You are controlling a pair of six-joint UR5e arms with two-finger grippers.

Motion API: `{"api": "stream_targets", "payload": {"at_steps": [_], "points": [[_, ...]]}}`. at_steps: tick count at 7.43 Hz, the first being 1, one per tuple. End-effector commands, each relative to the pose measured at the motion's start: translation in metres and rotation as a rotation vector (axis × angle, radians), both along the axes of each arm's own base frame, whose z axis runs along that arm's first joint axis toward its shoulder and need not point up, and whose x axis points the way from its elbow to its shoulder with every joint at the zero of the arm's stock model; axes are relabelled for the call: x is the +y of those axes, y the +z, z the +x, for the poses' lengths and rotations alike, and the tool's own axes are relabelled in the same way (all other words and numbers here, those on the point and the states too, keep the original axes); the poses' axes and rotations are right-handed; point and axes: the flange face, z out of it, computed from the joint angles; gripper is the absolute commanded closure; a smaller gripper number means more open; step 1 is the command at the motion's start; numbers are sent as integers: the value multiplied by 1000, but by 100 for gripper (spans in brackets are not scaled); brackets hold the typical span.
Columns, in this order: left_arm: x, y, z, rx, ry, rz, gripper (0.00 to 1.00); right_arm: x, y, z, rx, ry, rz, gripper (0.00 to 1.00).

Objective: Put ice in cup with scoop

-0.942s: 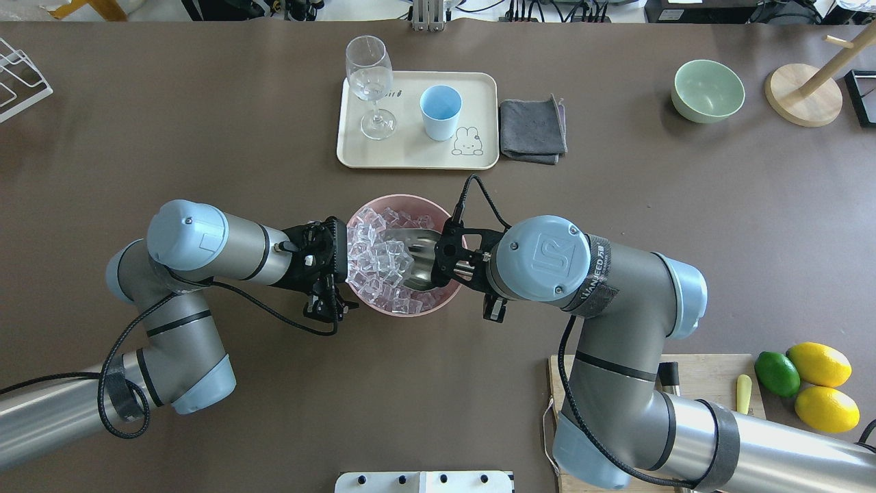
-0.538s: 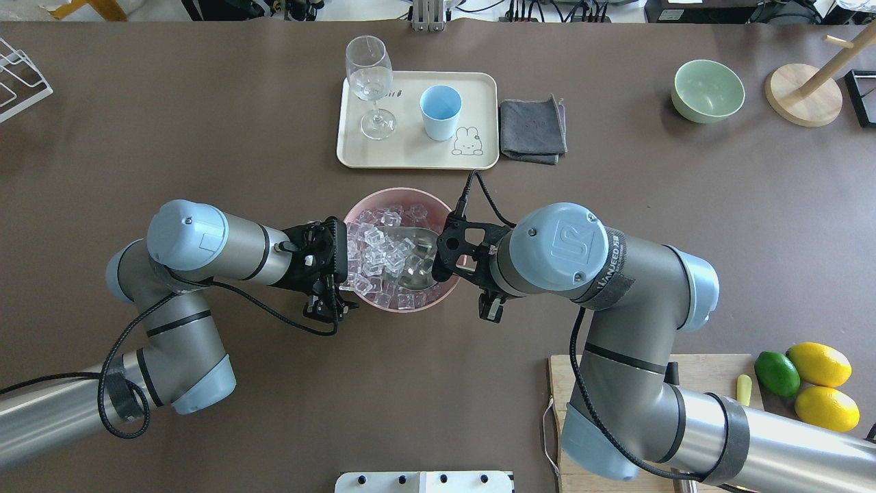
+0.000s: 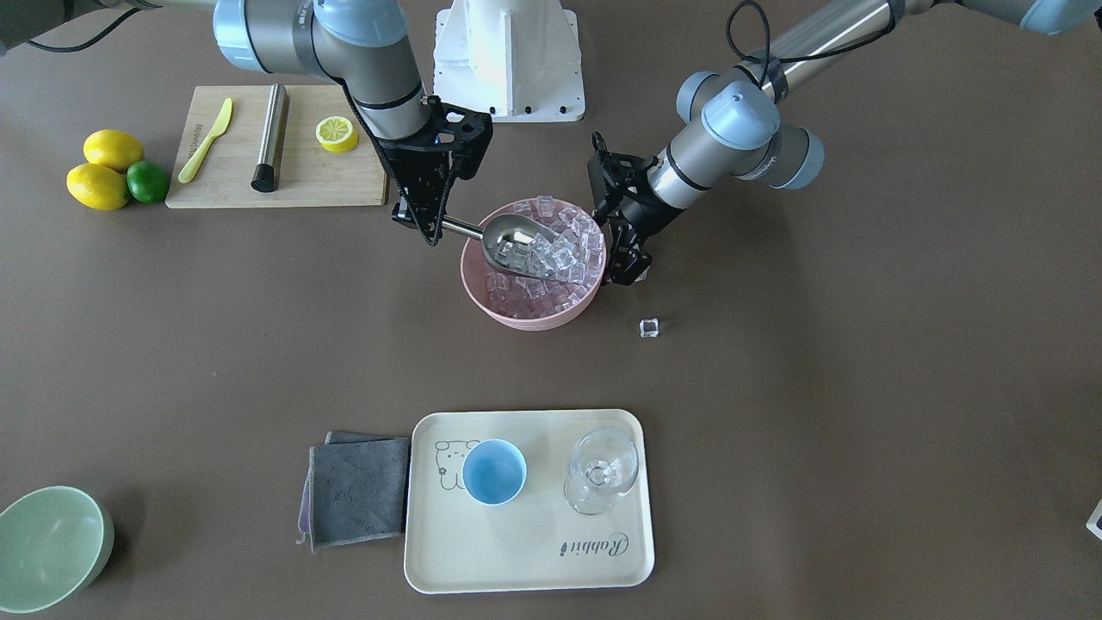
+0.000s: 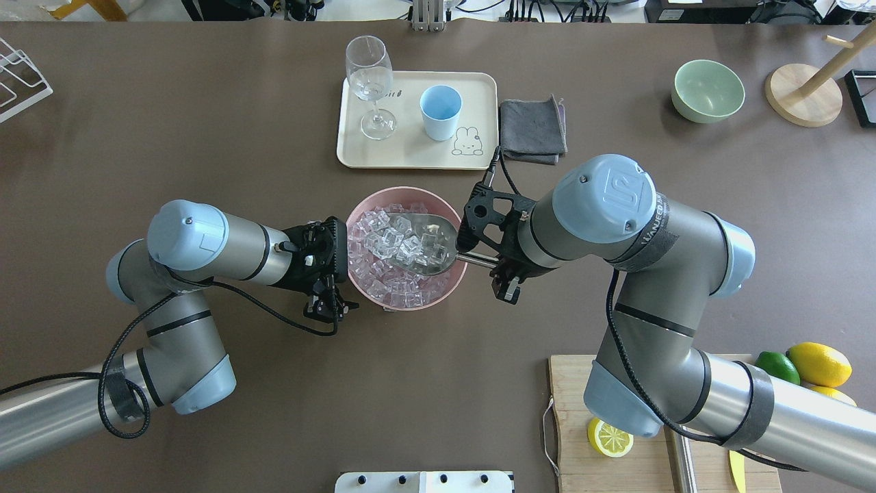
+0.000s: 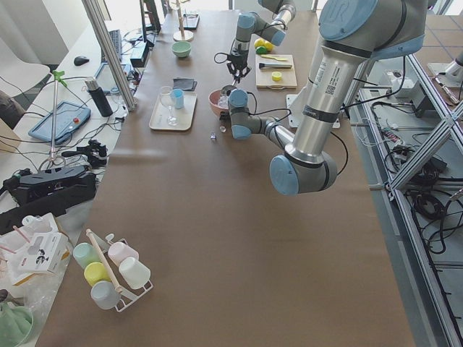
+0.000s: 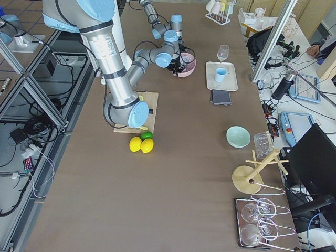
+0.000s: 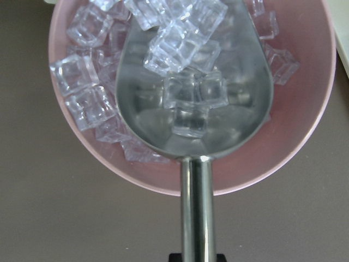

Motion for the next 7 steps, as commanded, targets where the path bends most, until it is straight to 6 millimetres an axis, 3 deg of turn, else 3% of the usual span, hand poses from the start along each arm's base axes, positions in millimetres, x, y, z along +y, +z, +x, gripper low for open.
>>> {"api": "stream_targets", "payload": {"at_steps": [1,4,7], "points": [[-1,0,-2,1,-2,0,1,-6,1,11,-44,1,-41,100],[-2,24,-21,15,-10,9,1,-34,2,46,-67,-7,-143,100],[-13,31,-37,10,-1,-9,1,-52,12,85,-28,62,-198,100]]}}
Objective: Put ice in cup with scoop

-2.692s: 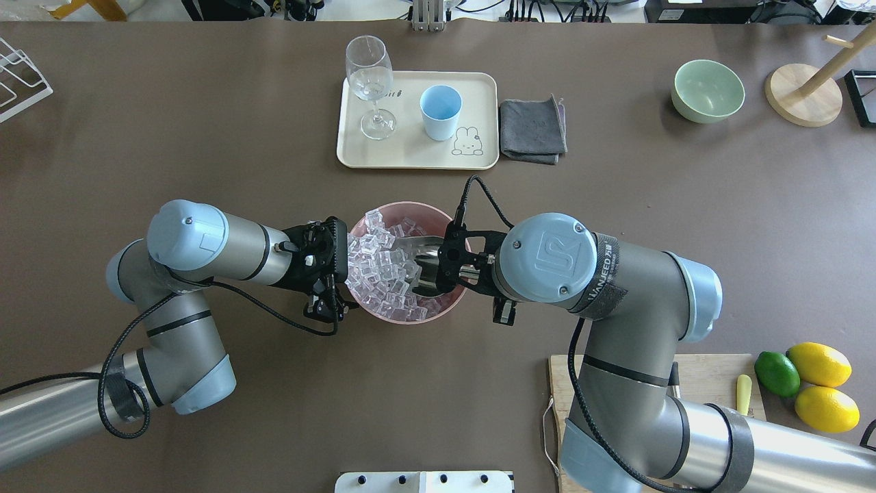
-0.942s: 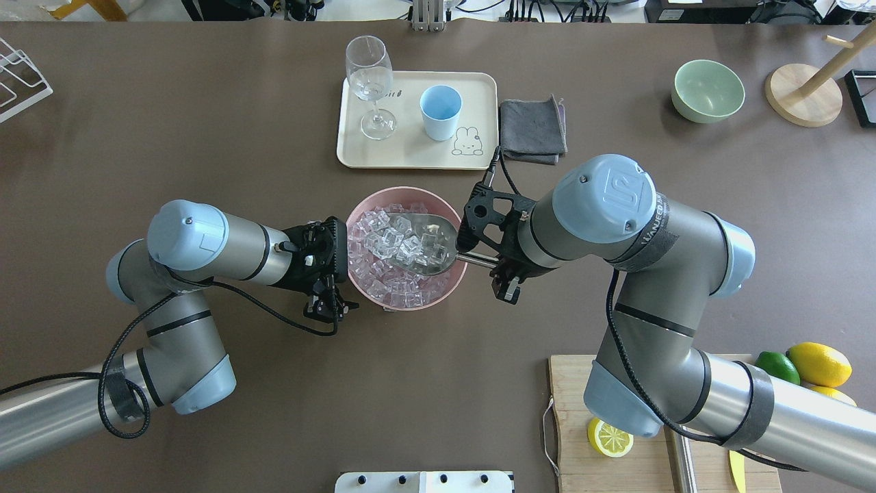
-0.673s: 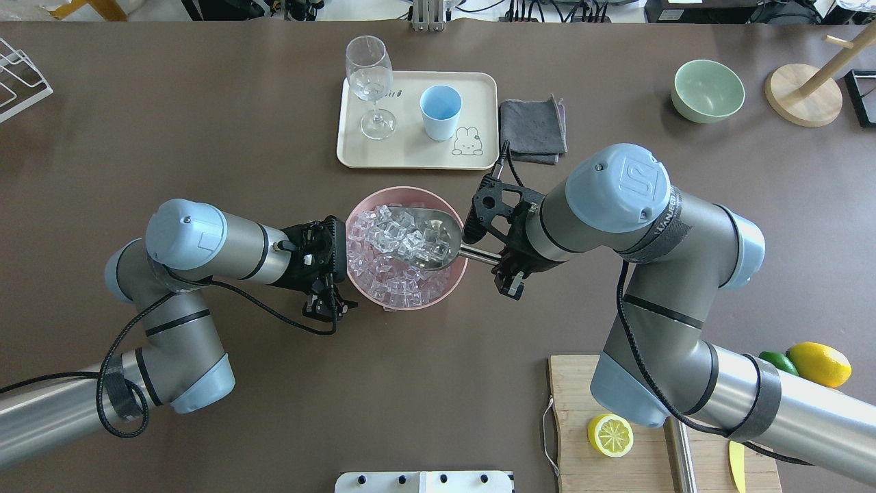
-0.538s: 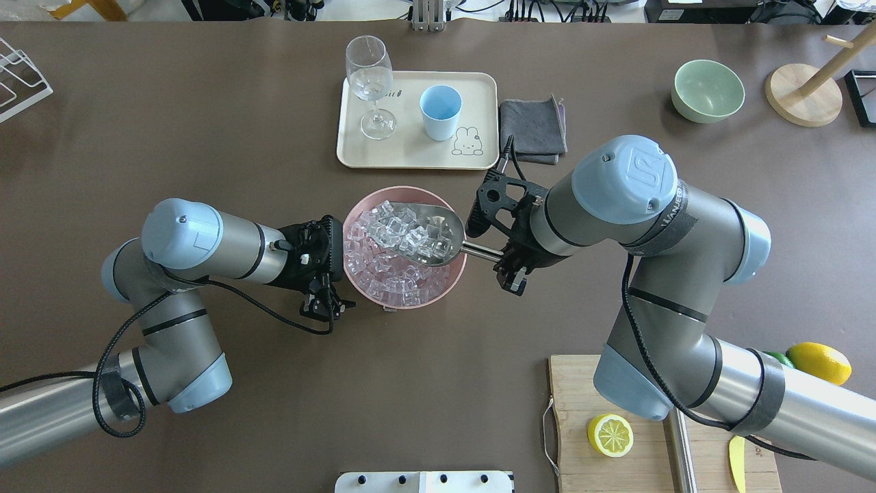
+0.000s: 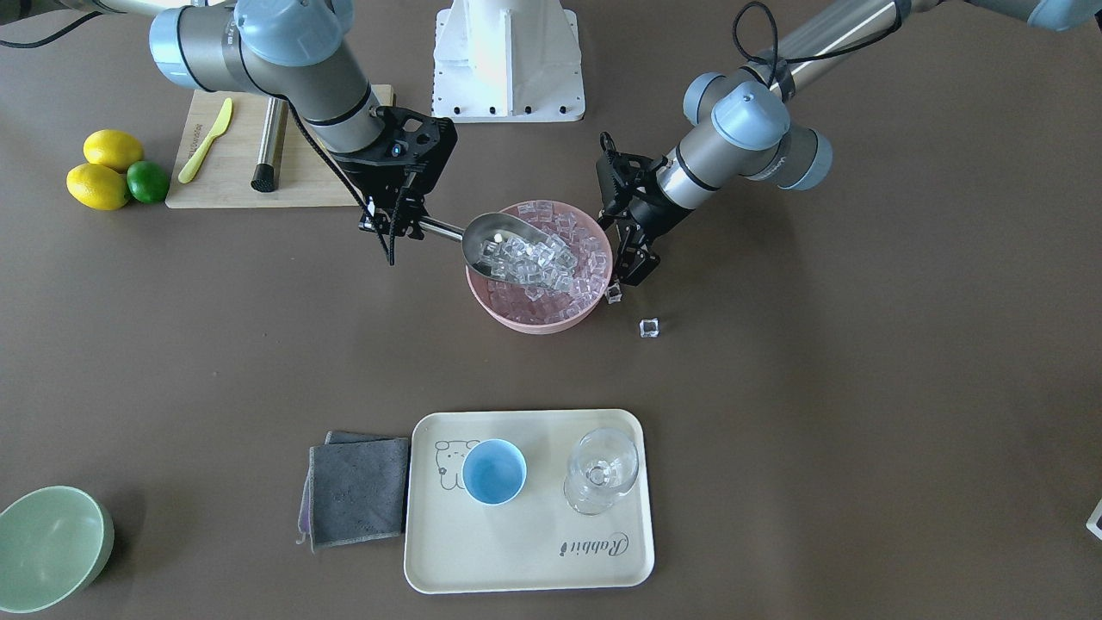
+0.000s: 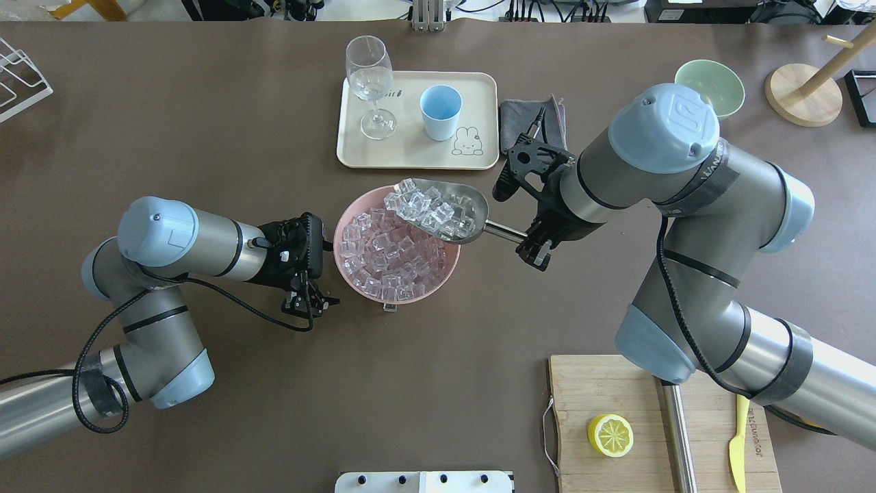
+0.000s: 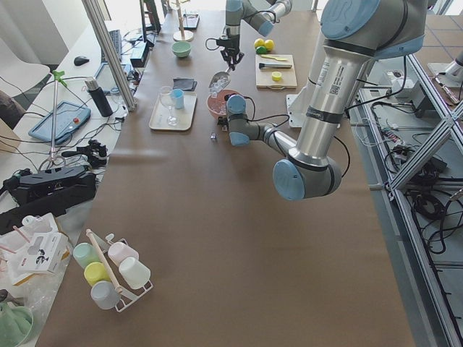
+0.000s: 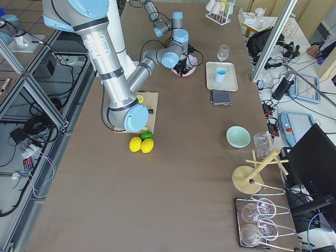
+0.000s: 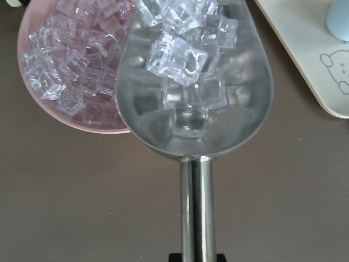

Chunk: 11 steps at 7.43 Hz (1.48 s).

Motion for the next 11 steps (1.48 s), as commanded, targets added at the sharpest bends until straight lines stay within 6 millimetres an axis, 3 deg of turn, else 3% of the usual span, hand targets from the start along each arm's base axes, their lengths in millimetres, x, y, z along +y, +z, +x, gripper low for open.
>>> {"api": "stream_targets", "payload": {"at_steps": [1,3,5,6,8,9,11], "points": [[-12,7,-16,-4,9,-18,1,-21,5,31,6,75,-52,100],[-35,7,-46,5,28,-44,1,-42,6,57,1,131,-81,100],[-43,11,-70,1,45,-66,1,-69,17,83,18,207,-116,100],[-44,0,-83,-18,40,-77,1,-76,19,87,15,242,-153,100],[-38,-51,-112,-202,81,-10,1,-104,4,66,14,280,-201,100],[-41,-51,-121,-228,68,-38,1,-114,-3,58,11,302,-234,100],[-56,-28,-150,-244,-7,-155,1,-131,-4,44,29,308,-256,100]]}}
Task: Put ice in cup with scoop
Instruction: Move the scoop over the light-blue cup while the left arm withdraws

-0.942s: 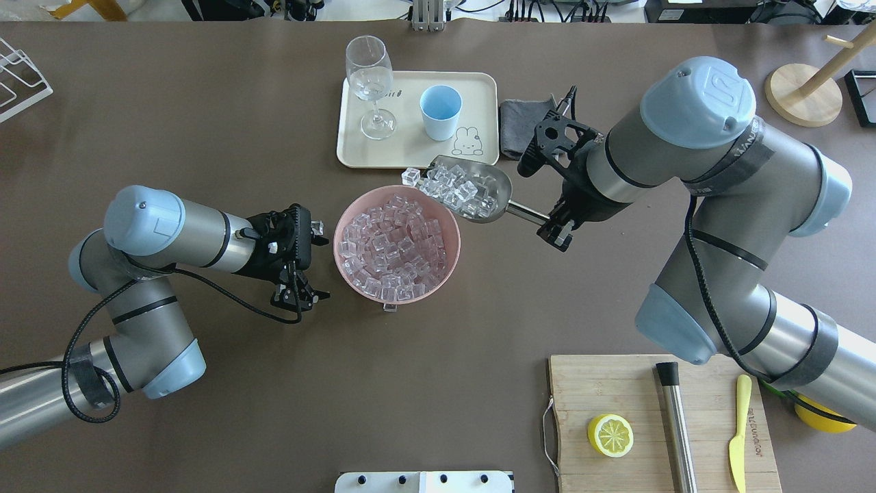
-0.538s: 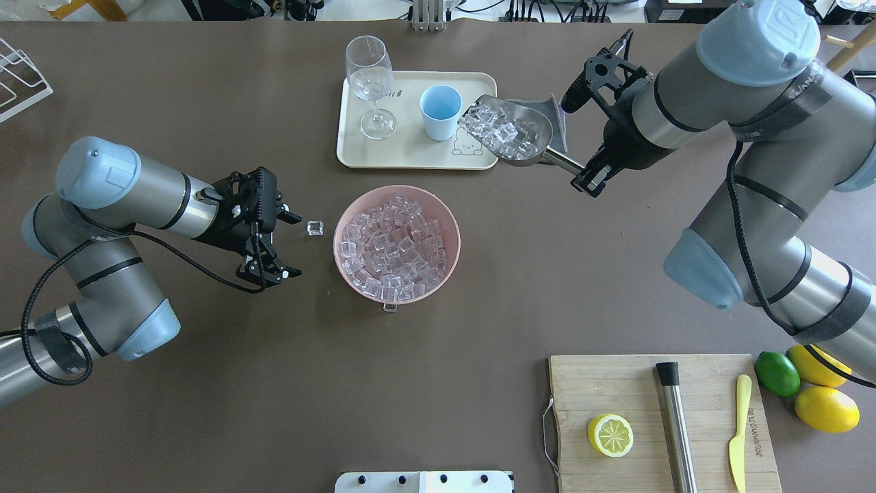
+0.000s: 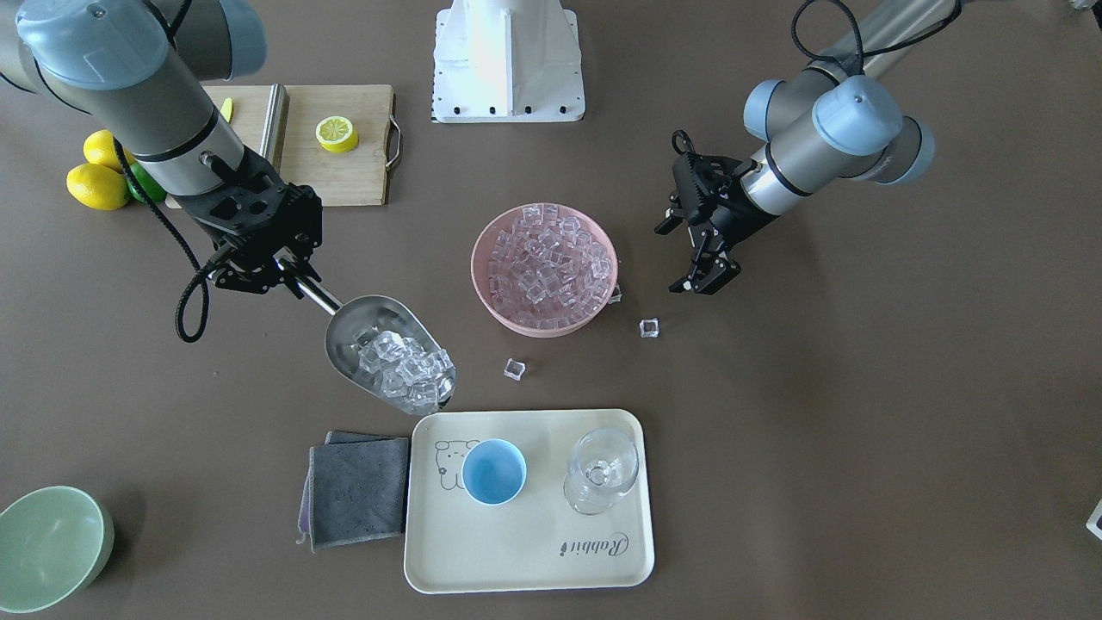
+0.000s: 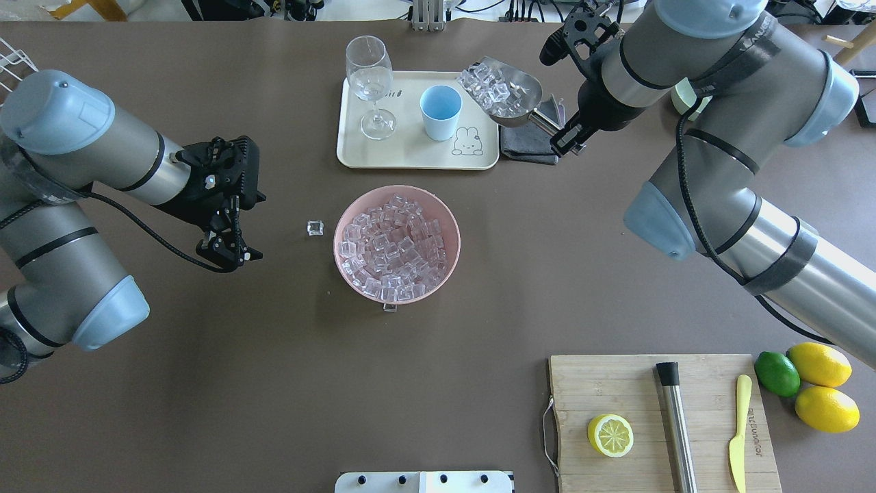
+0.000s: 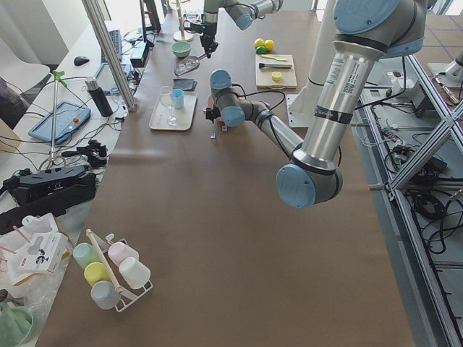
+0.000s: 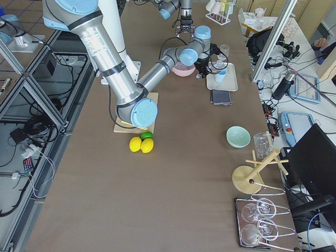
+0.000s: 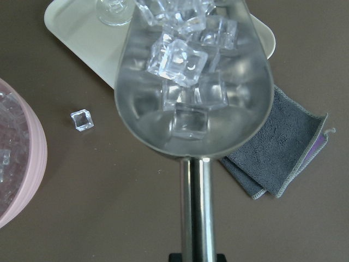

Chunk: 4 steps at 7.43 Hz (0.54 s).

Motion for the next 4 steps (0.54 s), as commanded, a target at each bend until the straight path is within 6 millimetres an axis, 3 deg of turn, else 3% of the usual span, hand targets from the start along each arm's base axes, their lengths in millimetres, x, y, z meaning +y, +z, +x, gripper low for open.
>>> {"api": "stream_targets", "payload": {"at_steps": [1,2,4], "points": [[-20,24,-58,-17,-163,-181,1,-31,-10,-26,24,2,-35,100],[-22,34,-94,-17,-207,-208,1,-39,-6,-33,38,-1,-47,100],[-40,100,-182,-22,-275,-379,1,-53,-11,-47,82,-20,-80,100]]}}
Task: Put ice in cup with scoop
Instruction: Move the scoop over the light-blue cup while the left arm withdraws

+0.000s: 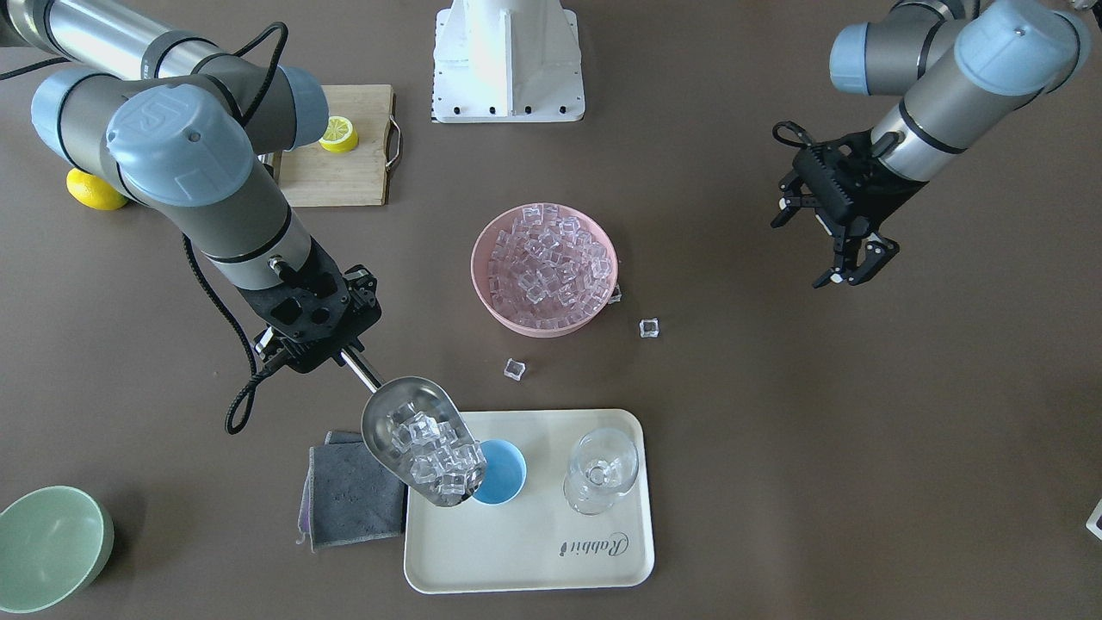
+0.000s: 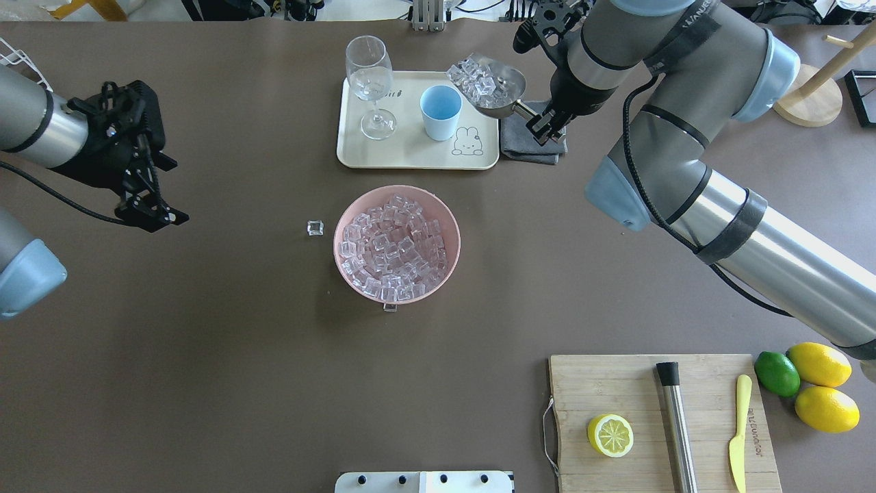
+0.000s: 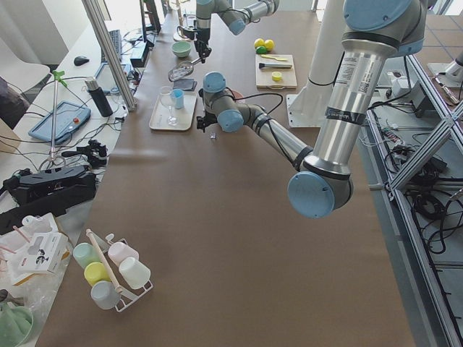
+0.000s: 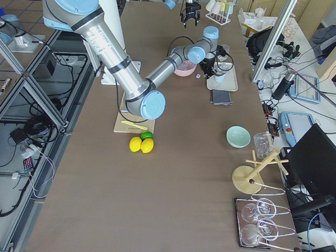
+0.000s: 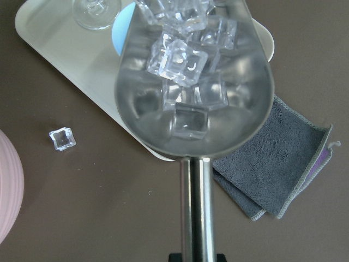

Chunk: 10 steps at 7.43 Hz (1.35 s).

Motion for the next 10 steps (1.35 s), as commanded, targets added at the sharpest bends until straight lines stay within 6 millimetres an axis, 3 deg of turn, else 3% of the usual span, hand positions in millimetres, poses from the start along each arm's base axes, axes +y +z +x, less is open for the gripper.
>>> {"api": "stream_targets", "payload": {"at_steps": [1,4,5,7,8,10], "points": [[-23,95,-104,37,-73,-250,1,-11,-14,-12,61,-39,-33,100],[-39,156,-153,54,-203,-507,1,-8,-16,-13,95,-114,-47,100],[-43,164,-191,64,-281,-526,1,-9,-14,-14,102,-124,-43,100],[-37,210,-296,85,-482,-604,1,-9,-26,-15,132,-158,-46,100],[-26,235,-323,86,-537,-647,1,-7,-26,-14,132,-159,-45,100],[-4,266,-331,27,-590,-682,1,-7,-25,-13,158,-187,-51,100]]}}
